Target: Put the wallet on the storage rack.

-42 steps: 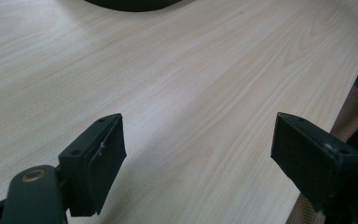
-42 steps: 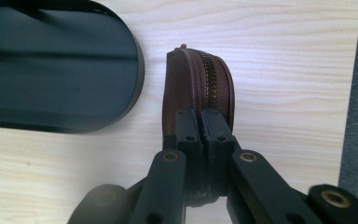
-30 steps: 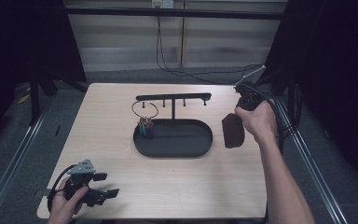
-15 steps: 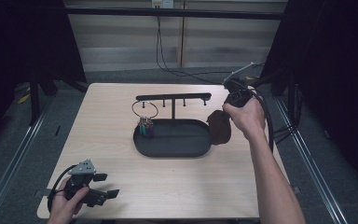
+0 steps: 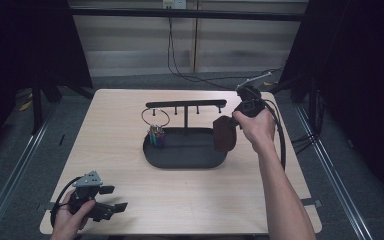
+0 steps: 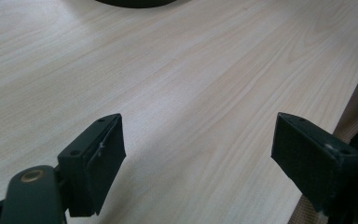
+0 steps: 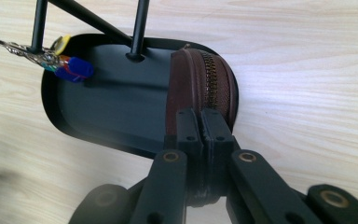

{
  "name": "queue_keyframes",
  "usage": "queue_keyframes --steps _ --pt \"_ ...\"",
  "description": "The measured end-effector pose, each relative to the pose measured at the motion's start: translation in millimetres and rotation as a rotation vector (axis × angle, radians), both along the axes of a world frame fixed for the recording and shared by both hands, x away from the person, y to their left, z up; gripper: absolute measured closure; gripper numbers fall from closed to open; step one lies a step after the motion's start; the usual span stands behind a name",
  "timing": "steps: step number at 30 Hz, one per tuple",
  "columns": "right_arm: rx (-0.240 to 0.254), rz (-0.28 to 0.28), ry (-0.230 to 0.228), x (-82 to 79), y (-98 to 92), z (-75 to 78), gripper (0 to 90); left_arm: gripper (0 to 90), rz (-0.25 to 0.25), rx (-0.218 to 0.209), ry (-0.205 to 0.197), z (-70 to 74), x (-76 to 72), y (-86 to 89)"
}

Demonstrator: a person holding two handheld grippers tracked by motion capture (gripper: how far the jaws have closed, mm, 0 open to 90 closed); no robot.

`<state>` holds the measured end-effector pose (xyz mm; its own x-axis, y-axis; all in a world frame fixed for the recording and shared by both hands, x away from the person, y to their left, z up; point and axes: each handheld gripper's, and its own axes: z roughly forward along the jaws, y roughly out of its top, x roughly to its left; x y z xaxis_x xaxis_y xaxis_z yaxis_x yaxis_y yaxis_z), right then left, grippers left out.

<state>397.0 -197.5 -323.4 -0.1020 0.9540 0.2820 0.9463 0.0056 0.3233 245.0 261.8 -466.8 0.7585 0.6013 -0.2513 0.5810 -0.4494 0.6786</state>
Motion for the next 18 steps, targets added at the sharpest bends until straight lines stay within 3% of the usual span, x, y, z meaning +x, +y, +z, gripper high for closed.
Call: queue_keyframes --steps 5,9,18 --pt "0.034 0.001 -0.010 0.3 1.0 -7.2 87.7 17.1 -0.003 0.007 0.000 0.1 -0.1 -0.1" --pt "0.089 0.003 -0.005 1.1 -0.6 -15.5 87.8 18.0 0.000 0.006 0.002 -0.5 -0.4 0.0" --pt "0.145 -0.008 -0.006 3.9 0.9 -31.8 87.9 17.9 0.003 0.011 -0.001 -0.4 -0.4 -0.2"
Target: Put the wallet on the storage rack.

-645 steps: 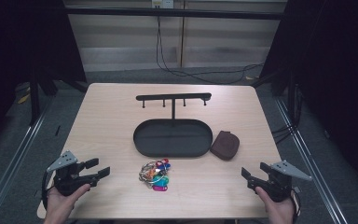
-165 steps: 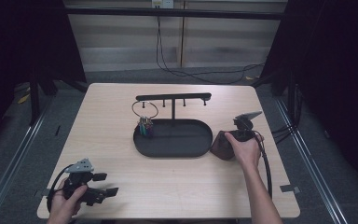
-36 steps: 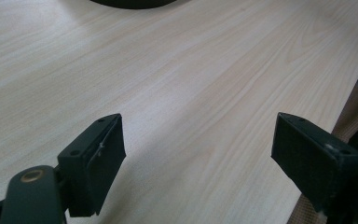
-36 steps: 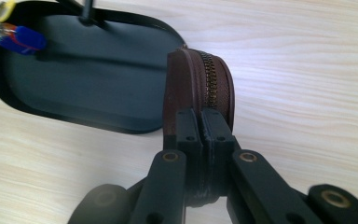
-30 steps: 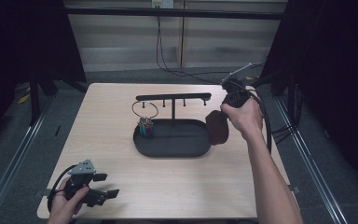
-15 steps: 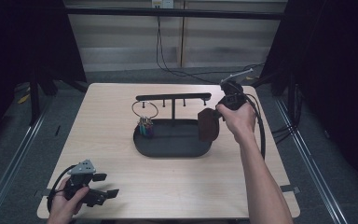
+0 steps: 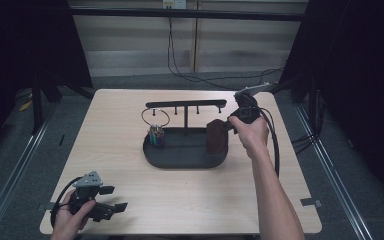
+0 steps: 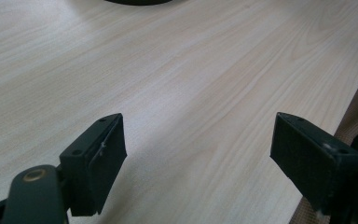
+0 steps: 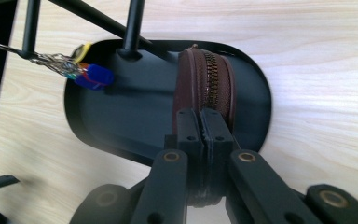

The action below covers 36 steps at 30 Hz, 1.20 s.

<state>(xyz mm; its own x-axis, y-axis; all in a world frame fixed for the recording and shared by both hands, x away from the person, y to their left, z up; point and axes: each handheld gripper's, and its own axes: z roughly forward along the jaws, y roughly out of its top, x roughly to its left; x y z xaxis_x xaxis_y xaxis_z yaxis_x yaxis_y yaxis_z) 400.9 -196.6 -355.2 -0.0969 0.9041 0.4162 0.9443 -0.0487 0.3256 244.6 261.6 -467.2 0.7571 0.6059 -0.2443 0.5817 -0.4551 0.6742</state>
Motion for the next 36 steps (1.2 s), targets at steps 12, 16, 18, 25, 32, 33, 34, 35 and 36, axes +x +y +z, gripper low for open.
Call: queue_keyframes --steps 12,16,18,25,32,33,34,35,36 --pt "0.073 -0.002 0.001 4.9 6.2 -27.3 88.0 17.9 0.002 0.004 0.007 -0.9 0.0 0.2" --pt "0.103 -0.005 0.008 6.2 6.4 -36.1 88.0 17.9 0.005 0.010 0.003 -0.9 -0.1 0.0" --pt "0.123 0.000 0.016 7.1 7.1 -40.1 87.9 17.9 0.012 0.010 -0.007 -0.3 -0.5 0.3" --pt "0.117 -0.011 0.030 9.5 10.0 -47.8 87.9 17.9 0.007 0.010 -0.002 -0.3 -0.6 0.8" --pt "0.074 -0.030 0.021 9.6 5.1 -53.9 87.1 17.9 0.003 0.018 -0.012 0.2 -0.5 -0.4" --pt "0.070 -0.029 0.021 9.4 3.8 -55.2 86.9 17.9 0.006 0.019 -0.011 0.0 -0.5 -0.9" --pt "0.059 -0.034 0.023 9.7 3.3 -56.8 86.6 17.9 0.006 0.017 -0.009 0.0 -0.5 -1.2" --pt "0.055 -0.036 0.027 10.0 2.4 -58.6 86.5 17.9 0.004 0.017 -0.009 0.2 -0.2 -1.2" --pt "0.060 -0.038 0.029 10.4 1.8 -60.2 86.4 18.0 0.005 0.017 -0.011 0.3 -0.2 -1.2"
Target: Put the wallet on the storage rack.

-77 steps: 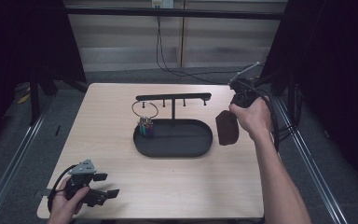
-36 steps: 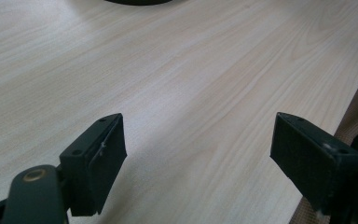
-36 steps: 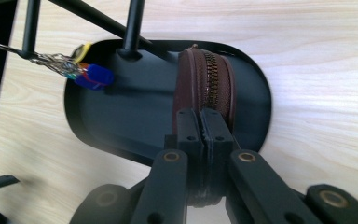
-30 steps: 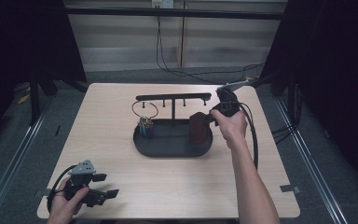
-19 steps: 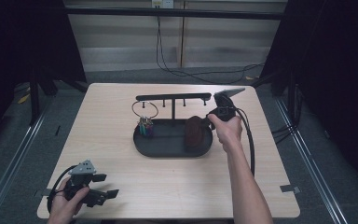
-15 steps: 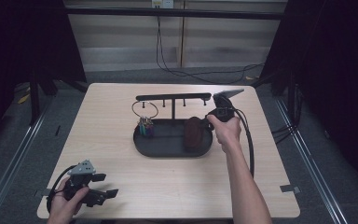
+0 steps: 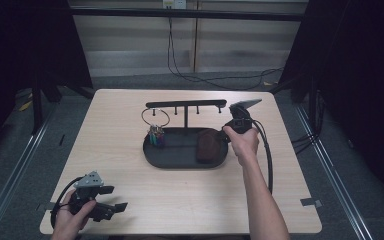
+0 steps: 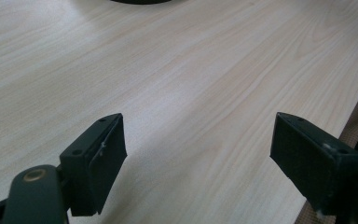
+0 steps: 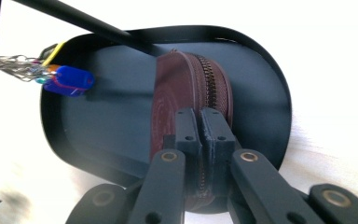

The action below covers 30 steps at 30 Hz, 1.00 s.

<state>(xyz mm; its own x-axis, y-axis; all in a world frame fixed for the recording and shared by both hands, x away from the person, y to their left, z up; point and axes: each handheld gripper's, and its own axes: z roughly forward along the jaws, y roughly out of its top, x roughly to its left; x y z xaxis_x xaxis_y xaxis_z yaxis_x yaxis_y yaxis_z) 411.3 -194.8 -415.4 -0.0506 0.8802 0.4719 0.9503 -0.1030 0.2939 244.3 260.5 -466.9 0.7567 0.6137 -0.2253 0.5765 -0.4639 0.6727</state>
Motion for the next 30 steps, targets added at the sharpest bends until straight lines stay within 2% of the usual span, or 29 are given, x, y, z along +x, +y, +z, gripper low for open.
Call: queue_keyframes --steps 3,5,7,10,12,14,21,29,30 --pt "-0.016 -0.009 0.009 3.2 0.5 -3.9 86.3 18.0 0.002 0.002 0.000 -0.4 0.7 1.0" --pt "-0.020 -0.017 0.000 4.7 0.4 -5.9 86.3 18.0 0.006 -0.005 0.000 -0.4 1.1 1.6" --pt "-0.042 -0.007 0.016 5.7 1.6 -8.5 86.2 17.9 0.007 -0.005 0.000 -0.5 1.1 2.4" --pt "-0.057 0.003 0.012 5.4 3.8 -10.4 89.0 17.9 0.008 -0.014 0.004 0.0 1.3 2.3" --pt "-0.041 -0.006 0.008 5.1 3.6 -9.9 88.7 18.0 0.009 -0.013 -0.001 0.3 1.1 2.2" --pt "-0.050 -0.012 -0.004 4.0 1.8 -9.5 86.4 17.9 0.010 -0.016 -0.003 0.4 0.9 2.1" --pt "-0.058 -0.013 -0.038 0.1 -4.1 -9.9 74.6 17.9 0.010 -0.033 0.003 0.4 0.2 3.7" --pt "-0.134 0.037 -0.174 -14.6 -5.9 -2.0 47.4 17.7 0.017 -0.053 0.013 0.5 0.3 5.8" --pt "-0.138 0.040 -0.174 -15.7 -6.1 -1.4 43.9 17.7 0.016 -0.055 0.014 0.3 0.6 6.1"
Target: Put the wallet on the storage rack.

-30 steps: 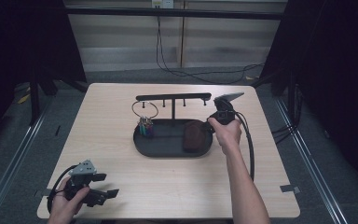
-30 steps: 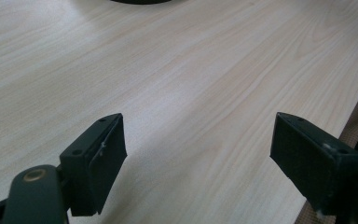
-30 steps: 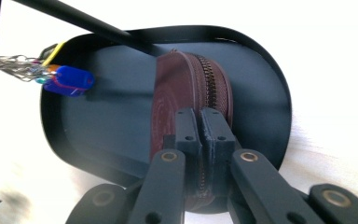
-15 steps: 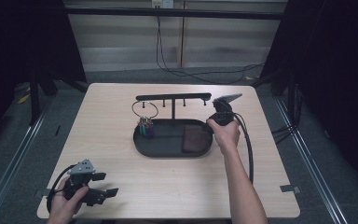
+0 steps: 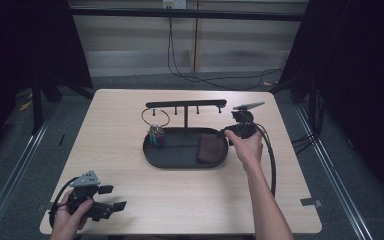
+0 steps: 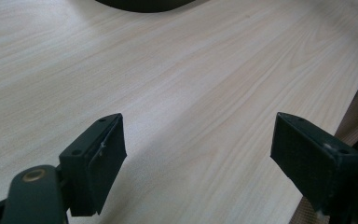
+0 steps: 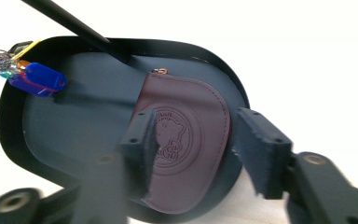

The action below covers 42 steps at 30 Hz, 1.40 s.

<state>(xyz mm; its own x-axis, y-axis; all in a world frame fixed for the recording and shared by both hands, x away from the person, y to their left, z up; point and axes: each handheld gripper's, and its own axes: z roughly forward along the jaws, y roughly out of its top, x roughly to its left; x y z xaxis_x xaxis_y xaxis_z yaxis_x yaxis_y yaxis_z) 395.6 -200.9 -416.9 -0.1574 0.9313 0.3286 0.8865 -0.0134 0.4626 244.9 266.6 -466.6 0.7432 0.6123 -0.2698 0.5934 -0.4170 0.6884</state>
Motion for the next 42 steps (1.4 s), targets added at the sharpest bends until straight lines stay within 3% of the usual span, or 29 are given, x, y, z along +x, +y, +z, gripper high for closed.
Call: queue_keyframes --steps 2,7,12,19,22,26,30,34,42 --pt "0.004 0.011 -0.001 -2.2 -0.4 1.4 39.6 17.6 0.009 0.001 0.001 -0.4 0.6 0.3" --pt "-0.018 0.024 -0.064 -10.3 0.9 6.5 31.5 17.6 0.022 -0.009 0.007 -0.8 1.9 2.3" --pt "-0.041 0.048 -0.120 -21.0 -2.2 9.2 33.0 17.6 0.051 -0.041 0.012 -0.7 2.6 3.8" --pt "-0.047 0.063 -0.172 -41.6 -8.6 8.7 24.6 17.7 0.069 -0.076 0.034 -0.8 4.4 6.3" --pt "-0.040 0.054 -0.165 -48.8 -14.5 3.7 23.2 17.7 0.071 -0.054 0.035 -1.8 5.4 6.3" --pt "-0.067 0.048 -0.148 -58.0 -22.8 -1.9 23.2 17.7 0.066 -0.042 0.034 -2.0 4.6 6.4" --pt "-0.058 0.057 -0.175 -73.2 -26.7 -3.5 23.5 17.6 0.067 -0.044 0.033 -1.6 4.2 8.0" --pt "-0.101 0.078 -0.200 -88.5 -28.6 -3.7 23.8 16.9 0.072 -0.046 0.041 -2.1 5.0 9.5" --pt "-0.108 0.109 -0.226 -119.7 -33.4 -5.8 23.9 16.2 0.071 -0.051 0.034 -1.4 5.2 10.1"
